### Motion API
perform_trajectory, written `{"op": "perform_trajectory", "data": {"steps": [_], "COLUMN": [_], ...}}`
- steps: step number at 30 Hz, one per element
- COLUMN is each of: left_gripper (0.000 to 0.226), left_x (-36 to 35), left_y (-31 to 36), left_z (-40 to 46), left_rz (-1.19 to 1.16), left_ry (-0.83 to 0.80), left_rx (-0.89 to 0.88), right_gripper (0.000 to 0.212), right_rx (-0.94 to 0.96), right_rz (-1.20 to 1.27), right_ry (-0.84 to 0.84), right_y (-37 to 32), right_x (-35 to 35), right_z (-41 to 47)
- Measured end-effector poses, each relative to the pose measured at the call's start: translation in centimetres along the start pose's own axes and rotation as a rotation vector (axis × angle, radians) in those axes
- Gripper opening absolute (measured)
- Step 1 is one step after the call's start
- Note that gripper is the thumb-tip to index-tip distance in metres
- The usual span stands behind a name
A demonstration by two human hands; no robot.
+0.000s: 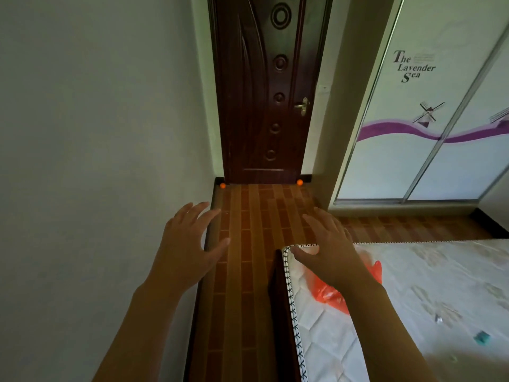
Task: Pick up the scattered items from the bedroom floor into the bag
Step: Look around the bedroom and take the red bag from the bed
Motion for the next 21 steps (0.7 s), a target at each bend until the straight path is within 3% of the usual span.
{"op": "perform_trajectory", "data": {"steps": [12, 21], "left_gripper": [0.082, 0.079], "left_x": [-4.3, -9.5], "left_y": [-1.6, -2.8], "left_z": [13.4, 25.4], "left_rz": [-0.026, -0.106], "left_ry": [-0.019, -0.041], "left_rx": [0.043, -0.049], "right_gripper": [0.086, 0.078], "right_rx": [0.018, -0.06], "right_rz": [-0.007, -0.019], "right_ry": [-0.011, 0.016], "right_y": [4.3, 7.6], "right_x": [1.0, 1.6], "right_z": [14.0, 22.6]}}
Point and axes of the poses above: each hand's wrist, its own z-axis towards the middle knuckle, its own x-axis out of the back of the hand, y = z × x, the point moved 6 cm from there along z, towards the middle knuckle, and after that the axes turned 3 degrees about -y, right-handed, at the moved point
